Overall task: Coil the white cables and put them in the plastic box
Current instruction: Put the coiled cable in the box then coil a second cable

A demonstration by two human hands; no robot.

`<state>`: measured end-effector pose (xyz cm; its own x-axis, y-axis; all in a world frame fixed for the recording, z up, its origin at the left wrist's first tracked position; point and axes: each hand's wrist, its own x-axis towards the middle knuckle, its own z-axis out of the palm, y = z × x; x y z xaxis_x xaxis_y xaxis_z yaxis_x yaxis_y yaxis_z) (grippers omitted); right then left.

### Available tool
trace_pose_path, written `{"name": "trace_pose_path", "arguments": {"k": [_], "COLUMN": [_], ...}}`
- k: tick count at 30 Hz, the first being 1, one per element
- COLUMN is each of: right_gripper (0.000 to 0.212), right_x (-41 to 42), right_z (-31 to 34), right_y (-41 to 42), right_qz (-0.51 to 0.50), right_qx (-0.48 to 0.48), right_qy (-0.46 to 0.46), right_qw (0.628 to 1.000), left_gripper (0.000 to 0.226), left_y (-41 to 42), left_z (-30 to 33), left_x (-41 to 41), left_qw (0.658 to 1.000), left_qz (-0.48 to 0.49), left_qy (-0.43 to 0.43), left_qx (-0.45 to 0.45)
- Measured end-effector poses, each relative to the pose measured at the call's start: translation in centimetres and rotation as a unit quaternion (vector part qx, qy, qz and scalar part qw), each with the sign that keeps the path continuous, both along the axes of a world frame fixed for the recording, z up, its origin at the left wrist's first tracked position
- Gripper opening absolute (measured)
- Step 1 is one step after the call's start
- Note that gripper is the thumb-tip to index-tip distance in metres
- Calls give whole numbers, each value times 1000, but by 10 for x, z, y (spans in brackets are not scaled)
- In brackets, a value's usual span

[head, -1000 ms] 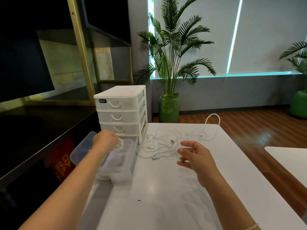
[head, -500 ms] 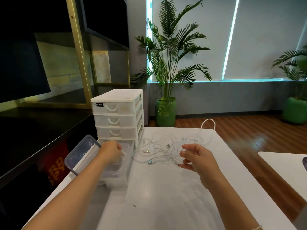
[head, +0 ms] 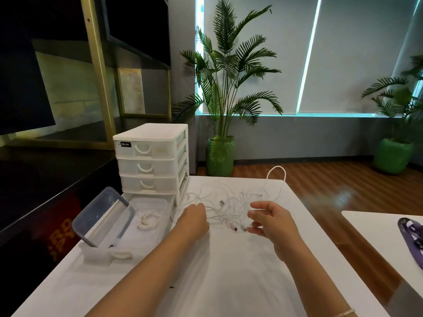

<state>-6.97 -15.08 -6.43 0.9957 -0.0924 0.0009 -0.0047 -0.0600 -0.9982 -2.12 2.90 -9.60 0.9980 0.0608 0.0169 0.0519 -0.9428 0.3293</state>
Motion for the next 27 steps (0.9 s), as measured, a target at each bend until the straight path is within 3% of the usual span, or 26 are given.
{"name": "trace_pose_path", "arguments": {"k": [2,7,9,15,18,22,27], "right_gripper": [14,13,14,14,14,15,14], "right_x": [0,3,5,7,7,6,8], "right_z": [-1,-5,-6,-7,-6,-5,-4], "right_y": [-4,-7,-6,-3,-2,-4,-6], "right_qz": [-1,0,2,2,1,2,-15], "right_qx": [-2,-6,-9,-19,-24,-37,-43], "right_qy": [-2,-1,3,9,10,12,-3], "right_qw": [1000,1000,1000,1000,1000,999,999], "left_gripper": [28,36,44,31,49,29,26], "left_y": [-5,-3,-1,3,5,4,-1], "left_z": [-7,-1,-2,0,-4,-4,25], "left_x": [1,10,15,24,26,30,23], "left_qw": [1000,989,992,994,992,988,971], "left_qz": [9,94,76,-4,-53,-74,-75], "left_qy": [5,-106,-100,-96,-90,-80,-221], "left_qx": [9,-29,-5,54,74,108,-51]}}
